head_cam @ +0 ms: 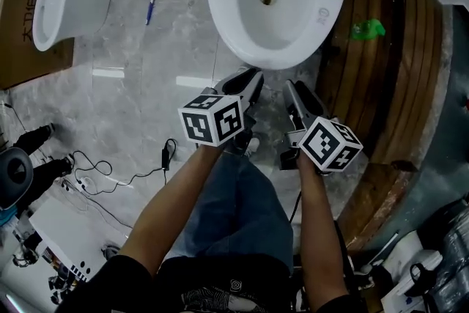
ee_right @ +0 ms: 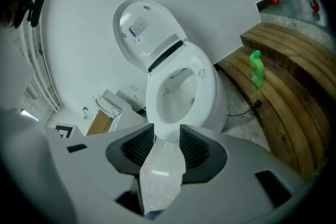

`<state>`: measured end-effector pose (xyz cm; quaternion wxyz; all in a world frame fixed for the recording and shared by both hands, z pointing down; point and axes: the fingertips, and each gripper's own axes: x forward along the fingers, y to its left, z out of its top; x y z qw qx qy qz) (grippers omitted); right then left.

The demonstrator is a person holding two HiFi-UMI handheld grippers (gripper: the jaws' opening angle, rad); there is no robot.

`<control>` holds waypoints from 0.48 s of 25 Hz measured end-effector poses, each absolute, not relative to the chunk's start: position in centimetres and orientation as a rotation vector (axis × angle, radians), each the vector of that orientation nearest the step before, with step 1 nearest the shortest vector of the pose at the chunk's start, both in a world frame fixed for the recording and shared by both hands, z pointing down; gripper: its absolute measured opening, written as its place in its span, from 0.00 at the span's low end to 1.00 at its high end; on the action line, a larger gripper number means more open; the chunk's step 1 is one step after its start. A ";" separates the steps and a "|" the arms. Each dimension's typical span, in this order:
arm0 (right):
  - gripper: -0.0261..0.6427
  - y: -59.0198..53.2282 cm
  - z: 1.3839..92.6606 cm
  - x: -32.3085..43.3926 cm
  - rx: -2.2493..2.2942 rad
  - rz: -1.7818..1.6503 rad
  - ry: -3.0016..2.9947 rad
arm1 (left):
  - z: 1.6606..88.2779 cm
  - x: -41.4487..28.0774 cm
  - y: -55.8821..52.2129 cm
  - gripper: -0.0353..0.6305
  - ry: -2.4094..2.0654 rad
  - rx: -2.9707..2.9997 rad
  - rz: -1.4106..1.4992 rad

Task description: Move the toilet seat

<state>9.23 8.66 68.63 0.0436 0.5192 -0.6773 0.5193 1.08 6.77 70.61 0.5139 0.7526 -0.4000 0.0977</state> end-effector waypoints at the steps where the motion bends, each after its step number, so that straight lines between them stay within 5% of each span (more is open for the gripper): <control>1: 0.25 8.5 69.6 9.2 1.589 1.611 -2.063 | 71.5 0.8 6.7 0.15 -0.955 1.788 0.219; 6: 0.31 7.3 73.9 9.5 1.633 1.758 -2.019 | 75.0 -1.0 6.1 0.33 -0.932 1.665 0.103; 12: 0.38 6.2 76.7 10.3 1.695 1.882 -1.970 | 77.1 -2.7 4.7 0.39 -0.943 1.606 0.004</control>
